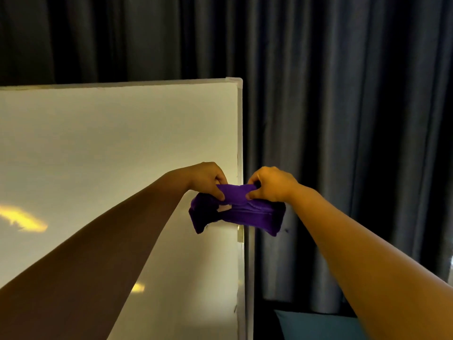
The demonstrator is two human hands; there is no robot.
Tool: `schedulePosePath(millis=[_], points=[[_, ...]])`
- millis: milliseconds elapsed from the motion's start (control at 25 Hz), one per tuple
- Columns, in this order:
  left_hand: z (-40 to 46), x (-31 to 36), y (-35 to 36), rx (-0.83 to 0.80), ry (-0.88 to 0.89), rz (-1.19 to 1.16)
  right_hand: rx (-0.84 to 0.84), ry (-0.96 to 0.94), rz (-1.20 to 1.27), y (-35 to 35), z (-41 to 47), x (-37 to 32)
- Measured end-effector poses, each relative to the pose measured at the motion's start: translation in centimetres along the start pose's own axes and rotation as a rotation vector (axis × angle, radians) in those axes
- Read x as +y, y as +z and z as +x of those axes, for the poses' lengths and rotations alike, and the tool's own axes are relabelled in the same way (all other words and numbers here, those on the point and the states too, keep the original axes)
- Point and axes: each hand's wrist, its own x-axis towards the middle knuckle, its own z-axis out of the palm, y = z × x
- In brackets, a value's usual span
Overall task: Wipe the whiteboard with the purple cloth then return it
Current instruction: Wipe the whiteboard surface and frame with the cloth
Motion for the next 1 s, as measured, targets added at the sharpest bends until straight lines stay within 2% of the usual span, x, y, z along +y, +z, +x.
schedulePosePath(millis=[280, 520, 600, 680, 760, 880, 1000], points=[[0.1, -3.3, -1.0, -0.032, 0.024, -0.135, 0.008, 0.033, -0.004, 0.6, 2.0, -1.2], [4.4, -4.7, -1.9, 0.069, 0.024, -0.169, 0.092, 0.055, -0.049, 0.4, 5.9, 1.1], [6.7, -4.8, -2.9, 0.236, 0.066, -0.096, 0.250, 0.034, -0.131, -0.5, 7.5, 2.3], [8.5, -4.3, -4.8, 0.519, 0.129, -0.066, 0.524, -0.005, -0.152, -2.4, 9.5, 3.2], [10.3, -4.1, -6.5, 0.714, 0.206, -0.032, 0.752, -0.043, -0.128, -3.9, 11.8, 4.2], [13.2, -5.4, -5.8, 0.792, 0.259, 0.102, 0.849, -0.038, -0.069, -2.0, 14.8, 5.2], [15.7, -7.9, -1.2, 0.674, 0.185, -0.037, 0.798, 0.065, 0.187, 4.0, 16.5, 5.8]])
